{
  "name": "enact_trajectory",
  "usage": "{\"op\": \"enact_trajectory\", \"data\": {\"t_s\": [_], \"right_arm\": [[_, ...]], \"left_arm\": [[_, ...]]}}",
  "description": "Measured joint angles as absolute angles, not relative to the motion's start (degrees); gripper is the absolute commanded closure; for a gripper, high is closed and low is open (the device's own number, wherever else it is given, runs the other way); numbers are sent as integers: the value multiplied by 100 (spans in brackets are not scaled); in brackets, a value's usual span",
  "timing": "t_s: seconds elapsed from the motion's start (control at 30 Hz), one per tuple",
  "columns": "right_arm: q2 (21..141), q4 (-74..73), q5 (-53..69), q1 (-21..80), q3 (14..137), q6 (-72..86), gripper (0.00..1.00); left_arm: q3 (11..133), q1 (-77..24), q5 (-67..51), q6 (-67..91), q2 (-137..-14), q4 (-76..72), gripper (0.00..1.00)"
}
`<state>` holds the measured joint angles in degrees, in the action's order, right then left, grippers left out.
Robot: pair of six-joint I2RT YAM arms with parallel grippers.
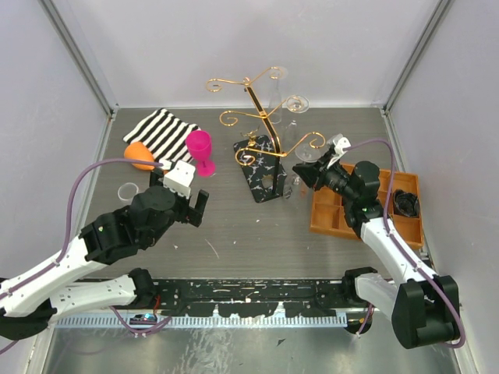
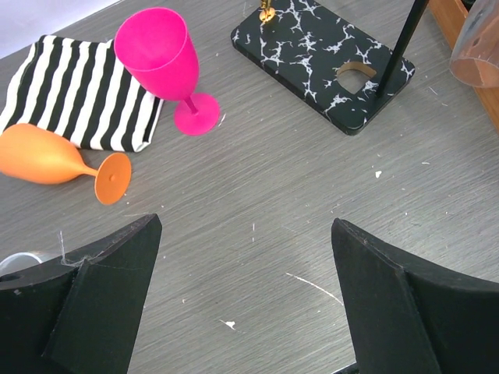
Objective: Place the wine glass upside down on the wine glass rack
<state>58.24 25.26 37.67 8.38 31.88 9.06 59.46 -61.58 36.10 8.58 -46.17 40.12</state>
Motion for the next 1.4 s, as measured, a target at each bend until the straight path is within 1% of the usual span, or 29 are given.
{"op": "enact_trajectory", "data": {"t_s": [0.47,0.73,0.93,1.17,1.4], "right_arm": [[5634,2425,4401,838,3260,287,99],[5782,2329,3854,838,3437,263,99],[6045,2324,3664,838,3570,263,99],[6176,2263,3299,838,3649,261,96],[6311,2357,3214,845,3723,307,93]], "left_arm": [[5946,-6154,3607,812,-4696,4010,3],[5946,-6154,3607,812,-4703,4005,3],[5946,-6154,3610,812,-4709,3994,3],[5944,-6154,3607,812,-4711,3992,2],[5944,-6154,3607,812,-4711,3992,2]]}}
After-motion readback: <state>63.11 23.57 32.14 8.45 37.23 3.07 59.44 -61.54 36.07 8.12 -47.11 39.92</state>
